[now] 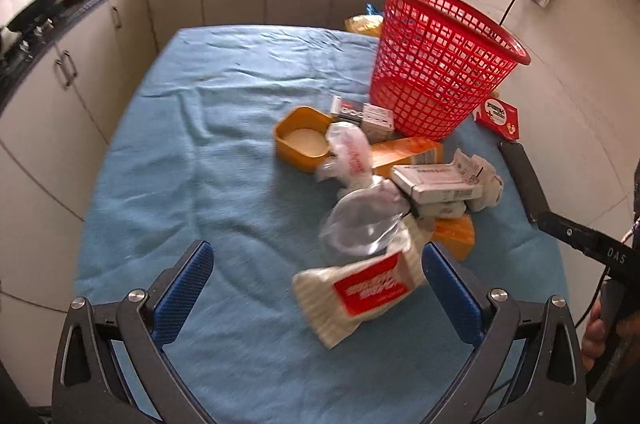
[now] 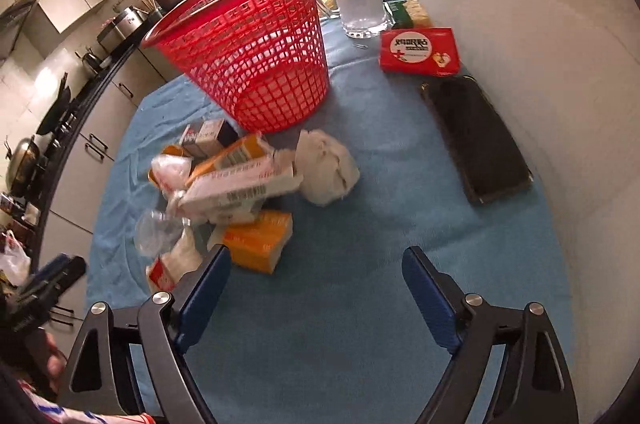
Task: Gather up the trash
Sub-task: 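Grasp the clear plastic lid with the left tool while the right tool grasps a white tube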
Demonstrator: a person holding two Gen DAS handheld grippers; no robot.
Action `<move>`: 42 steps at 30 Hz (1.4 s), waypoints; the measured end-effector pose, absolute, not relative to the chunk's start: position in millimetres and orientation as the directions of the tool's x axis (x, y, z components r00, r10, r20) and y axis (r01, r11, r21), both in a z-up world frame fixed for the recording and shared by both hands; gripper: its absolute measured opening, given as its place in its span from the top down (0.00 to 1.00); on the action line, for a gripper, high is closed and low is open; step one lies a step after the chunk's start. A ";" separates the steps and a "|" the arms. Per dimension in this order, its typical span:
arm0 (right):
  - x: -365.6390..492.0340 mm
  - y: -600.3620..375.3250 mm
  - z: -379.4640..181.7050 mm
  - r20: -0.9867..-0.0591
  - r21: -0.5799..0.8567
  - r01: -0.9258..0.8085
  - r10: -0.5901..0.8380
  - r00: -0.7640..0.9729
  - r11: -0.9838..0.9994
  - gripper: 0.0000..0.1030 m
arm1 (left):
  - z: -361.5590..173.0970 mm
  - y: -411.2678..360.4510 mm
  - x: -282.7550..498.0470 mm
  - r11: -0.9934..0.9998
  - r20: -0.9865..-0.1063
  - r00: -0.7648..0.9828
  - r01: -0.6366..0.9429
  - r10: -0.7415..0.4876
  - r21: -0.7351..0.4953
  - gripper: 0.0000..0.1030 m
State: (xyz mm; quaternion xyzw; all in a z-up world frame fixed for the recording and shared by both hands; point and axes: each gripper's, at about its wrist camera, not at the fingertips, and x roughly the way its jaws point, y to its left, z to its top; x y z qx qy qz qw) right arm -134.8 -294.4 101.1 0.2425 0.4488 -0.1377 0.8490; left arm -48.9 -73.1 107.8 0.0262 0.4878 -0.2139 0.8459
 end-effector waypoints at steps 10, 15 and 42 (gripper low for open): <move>-97.4 -313.0 74.8 -0.836 0.370 0.393 0.117 0.536 0.842 0.12 | 69.1 -90.4 -46.7 0.858 -0.875 0.294 0.462 -0.386 -0.223 0.00; -81.2 -327.8 63.9 -0.837 0.373 0.412 0.110 0.536 0.831 0.12 | 51.9 -90.0 -43.1 0.825 -0.868 0.230 0.484 -0.441 -0.291 0.00; -3.2 -290.9 53.6 -0.839 0.320 0.188 0.186 0.512 0.929 0.48 | 46.2 -74.2 -49.1 0.835 -0.846 0.216 0.396 -0.488 -0.381 0.28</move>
